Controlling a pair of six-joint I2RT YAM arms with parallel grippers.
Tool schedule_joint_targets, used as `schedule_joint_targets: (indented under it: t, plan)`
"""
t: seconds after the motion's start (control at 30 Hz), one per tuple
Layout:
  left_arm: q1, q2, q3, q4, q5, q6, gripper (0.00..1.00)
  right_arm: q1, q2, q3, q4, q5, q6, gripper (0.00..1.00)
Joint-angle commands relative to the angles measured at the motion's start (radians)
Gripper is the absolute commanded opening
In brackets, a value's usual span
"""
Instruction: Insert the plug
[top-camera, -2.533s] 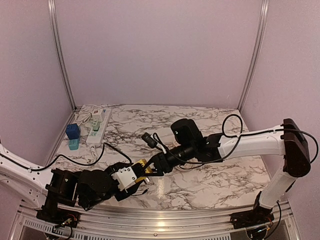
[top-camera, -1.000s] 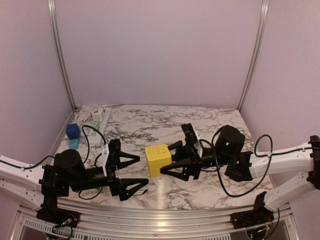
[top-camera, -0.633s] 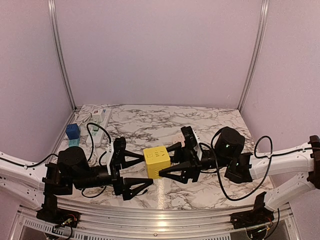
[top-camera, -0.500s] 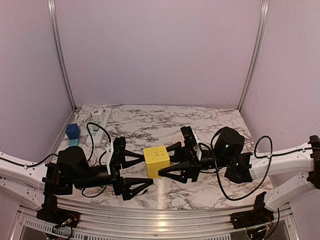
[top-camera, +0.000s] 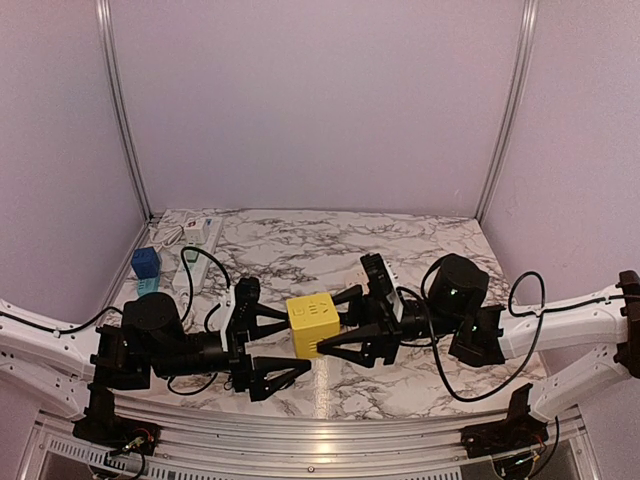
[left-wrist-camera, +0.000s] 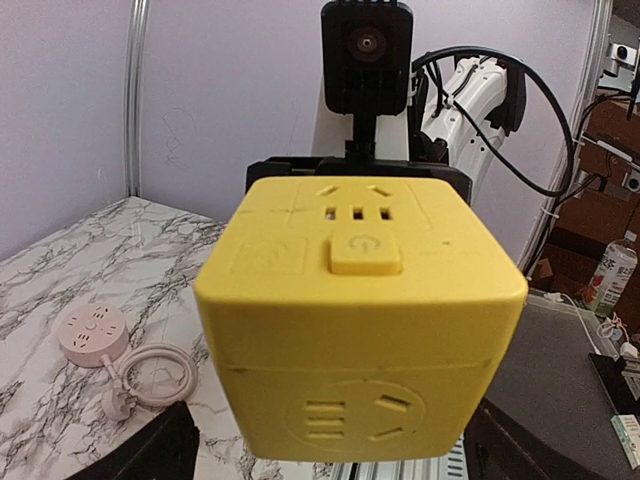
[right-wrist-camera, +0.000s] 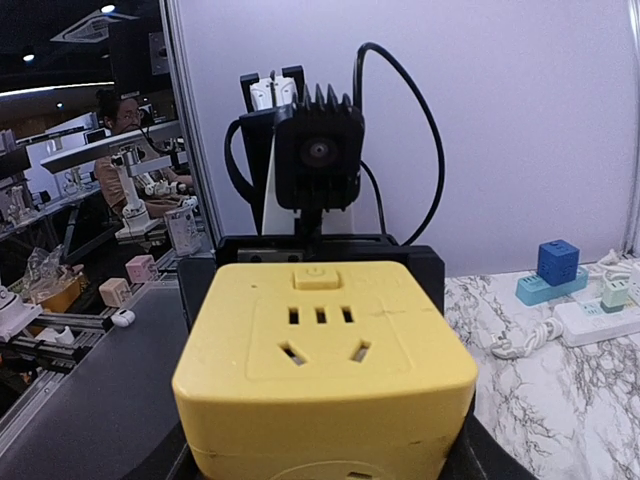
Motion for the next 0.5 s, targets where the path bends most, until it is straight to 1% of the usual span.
schedule_joint_targets:
  t: [0.0, 0.07, 0.17, 0.33, 0.4, 0.47]
  plan:
    - [0.011, -0.003, 0.03, 0.032, 0.005, 0.011, 0.92, 0.009, 0.002, 0.021, 0.003, -0.029, -0.008, 0.29]
    - [0.013, -0.004, 0.03, 0.03, 0.006, 0.012, 0.91, 0.009, 0.004, 0.023, 0.0, -0.037, -0.006, 0.29]
    - [0.015, -0.006, 0.032, 0.028, 0.013, 0.013, 0.88, 0.009, 0.008, 0.025, -0.002, -0.037, -0.003, 0.29]
    - [0.018, -0.006, 0.033, 0.025, 0.023, 0.013, 0.77, 0.01, 0.019, 0.039, -0.011, -0.045, -0.005, 0.29]
    - [0.018, -0.006, 0.033, 0.024, 0.028, 0.015, 0.7, 0.01, 0.027, 0.048, -0.025, -0.047, -0.006, 0.29]
    - [0.02, -0.005, 0.034, 0.023, 0.034, 0.017, 0.53, 0.009, 0.033, 0.053, -0.031, -0.046, -0.006, 0.3]
